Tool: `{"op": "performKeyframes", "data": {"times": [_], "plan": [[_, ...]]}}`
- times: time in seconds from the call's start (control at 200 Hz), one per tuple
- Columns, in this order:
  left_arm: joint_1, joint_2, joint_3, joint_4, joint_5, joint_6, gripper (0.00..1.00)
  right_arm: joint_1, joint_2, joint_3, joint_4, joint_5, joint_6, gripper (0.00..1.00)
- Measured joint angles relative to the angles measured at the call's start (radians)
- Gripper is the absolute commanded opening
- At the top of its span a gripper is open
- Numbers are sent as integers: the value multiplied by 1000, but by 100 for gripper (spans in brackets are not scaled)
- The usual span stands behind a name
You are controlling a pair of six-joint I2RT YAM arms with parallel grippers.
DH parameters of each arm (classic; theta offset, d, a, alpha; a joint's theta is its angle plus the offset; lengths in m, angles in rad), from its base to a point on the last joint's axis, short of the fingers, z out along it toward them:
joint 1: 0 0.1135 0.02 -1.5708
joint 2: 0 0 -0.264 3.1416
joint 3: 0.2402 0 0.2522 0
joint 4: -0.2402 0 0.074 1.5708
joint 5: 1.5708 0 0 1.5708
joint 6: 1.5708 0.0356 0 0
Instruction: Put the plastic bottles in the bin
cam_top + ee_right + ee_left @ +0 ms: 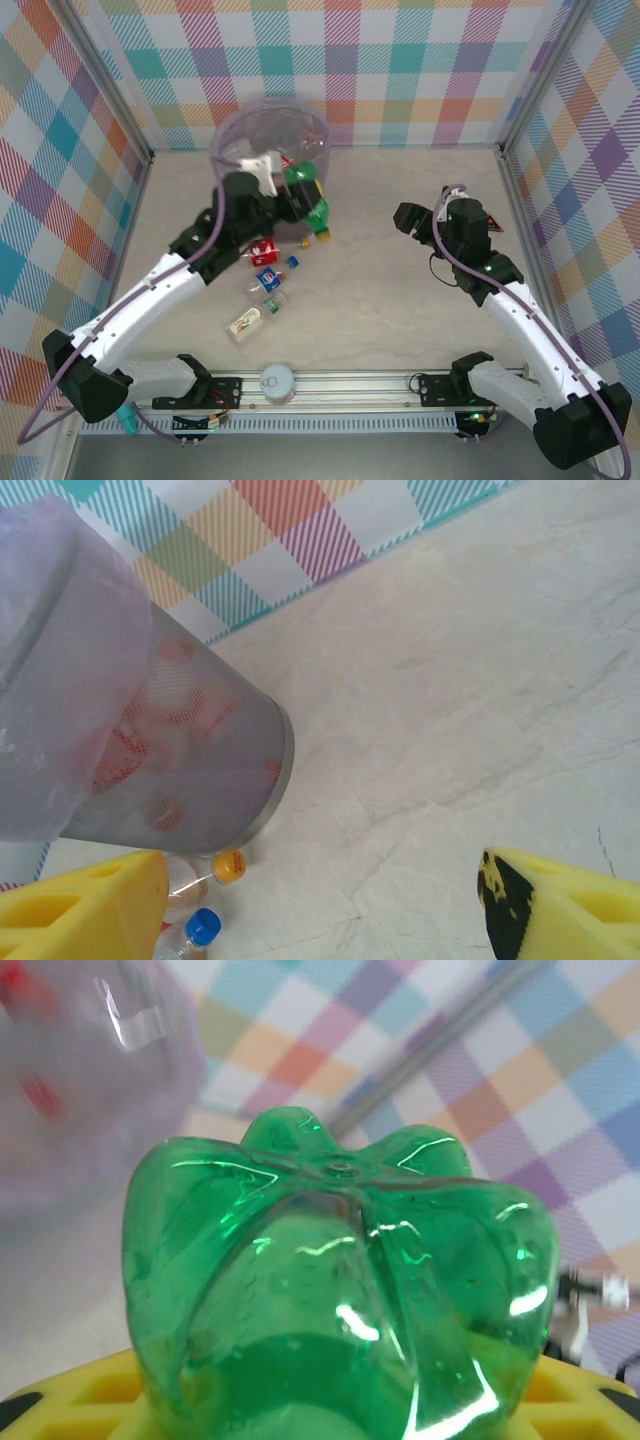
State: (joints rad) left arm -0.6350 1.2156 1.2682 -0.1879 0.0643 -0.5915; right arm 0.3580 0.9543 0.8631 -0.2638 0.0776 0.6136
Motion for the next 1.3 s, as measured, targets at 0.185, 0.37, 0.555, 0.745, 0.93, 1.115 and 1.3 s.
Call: {"op": "performKeyframes", "data": {"times": [0.185, 0.37, 0.555, 0.745, 0.93, 1.115, 1.3], "plan": [[173, 57, 259, -120, 68, 93, 17, -19, -7, 0, 0, -24, 0, 81], [293, 187, 462, -173, 68, 181, 13, -24, -7, 0, 0, -45, 0, 81], [334, 360, 618, -243, 31, 286, 12, -26, -7, 0, -3, -56, 0, 81], [338, 510, 706, -313, 40, 344, 12, -32, -19, 0, -22, -62, 0, 82], [338, 558, 715, -367, 31, 386, 12, -45, -9, 2, -21, -64, 0, 82], [329, 622, 801, -391, 30, 418, 16, -45, 13, 1, -18, -83, 1, 82], [328, 710, 898, -457, -3, 460, 36, -45, 13, 1, -16, -86, 0, 82]]}}
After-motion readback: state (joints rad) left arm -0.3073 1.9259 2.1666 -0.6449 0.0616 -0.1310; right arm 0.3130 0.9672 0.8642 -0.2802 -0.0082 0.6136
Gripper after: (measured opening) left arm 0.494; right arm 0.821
